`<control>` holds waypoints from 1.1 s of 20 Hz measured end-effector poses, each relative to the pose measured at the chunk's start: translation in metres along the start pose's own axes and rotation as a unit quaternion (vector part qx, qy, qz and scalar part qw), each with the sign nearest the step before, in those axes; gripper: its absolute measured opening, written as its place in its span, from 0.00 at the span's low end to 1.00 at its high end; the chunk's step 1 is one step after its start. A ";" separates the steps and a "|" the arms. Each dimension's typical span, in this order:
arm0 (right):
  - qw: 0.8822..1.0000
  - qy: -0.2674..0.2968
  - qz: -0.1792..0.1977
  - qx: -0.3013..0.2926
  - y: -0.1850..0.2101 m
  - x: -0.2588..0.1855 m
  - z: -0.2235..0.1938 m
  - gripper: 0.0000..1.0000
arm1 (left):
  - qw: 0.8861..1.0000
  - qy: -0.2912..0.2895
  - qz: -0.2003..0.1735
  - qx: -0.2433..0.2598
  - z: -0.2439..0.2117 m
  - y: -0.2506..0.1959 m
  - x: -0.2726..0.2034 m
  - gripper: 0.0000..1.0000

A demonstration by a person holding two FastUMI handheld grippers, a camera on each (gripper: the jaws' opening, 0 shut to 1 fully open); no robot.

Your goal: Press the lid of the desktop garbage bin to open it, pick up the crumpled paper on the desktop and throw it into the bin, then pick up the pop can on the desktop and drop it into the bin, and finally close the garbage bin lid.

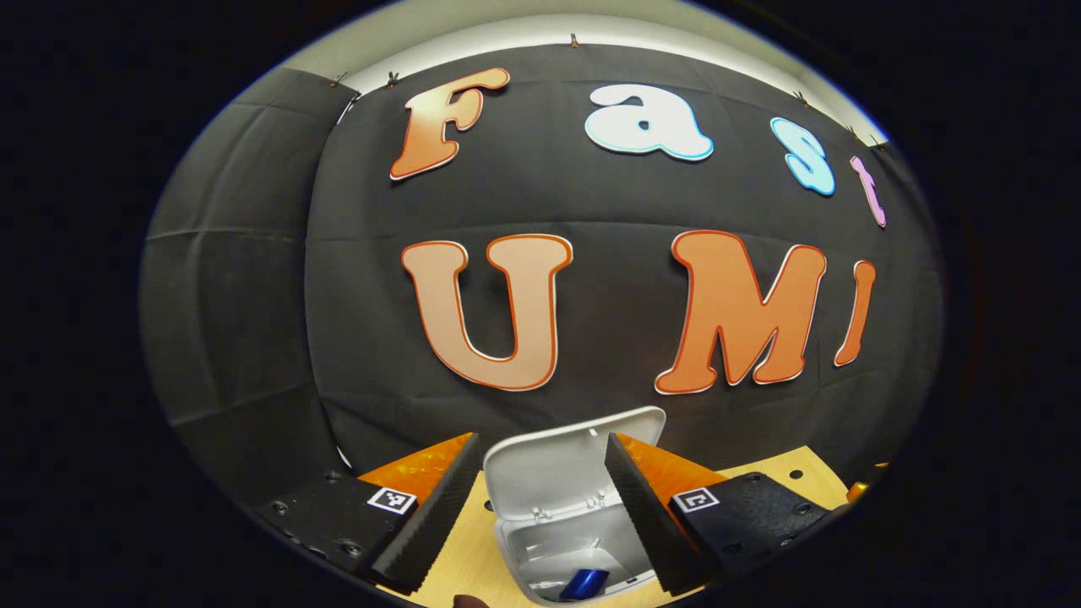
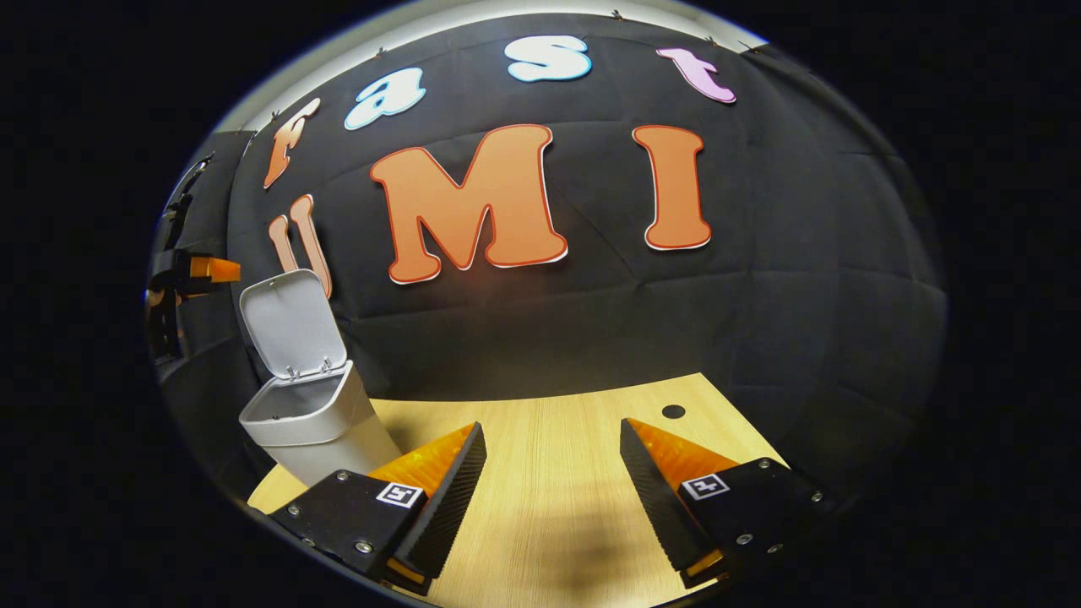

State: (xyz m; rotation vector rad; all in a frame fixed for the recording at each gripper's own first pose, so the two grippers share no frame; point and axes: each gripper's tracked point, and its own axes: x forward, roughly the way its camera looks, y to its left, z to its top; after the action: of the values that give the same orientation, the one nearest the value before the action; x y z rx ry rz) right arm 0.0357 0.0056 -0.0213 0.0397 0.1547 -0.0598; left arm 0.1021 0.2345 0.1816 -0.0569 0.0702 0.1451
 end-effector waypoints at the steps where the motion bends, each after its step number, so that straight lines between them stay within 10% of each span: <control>1: 1.000 0.001 0.001 0.003 0.001 0.001 -0.001 0.95 | 1.000 0.002 -0.005 -0.005 0.007 0.001 0.005 0.94; 22: 0.999 0.043 -0.005 0.021 0.000 0.014 -0.028 0.95 | 0.973 0.214 -0.081 -0.017 -0.038 -0.012 0.118 0.96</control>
State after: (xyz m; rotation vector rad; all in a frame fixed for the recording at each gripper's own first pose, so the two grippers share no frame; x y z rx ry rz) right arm 0.0447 0.0056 -0.0515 0.0826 0.2398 -0.0704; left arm 0.2174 0.2376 0.1353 -0.1280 0.4939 -0.0323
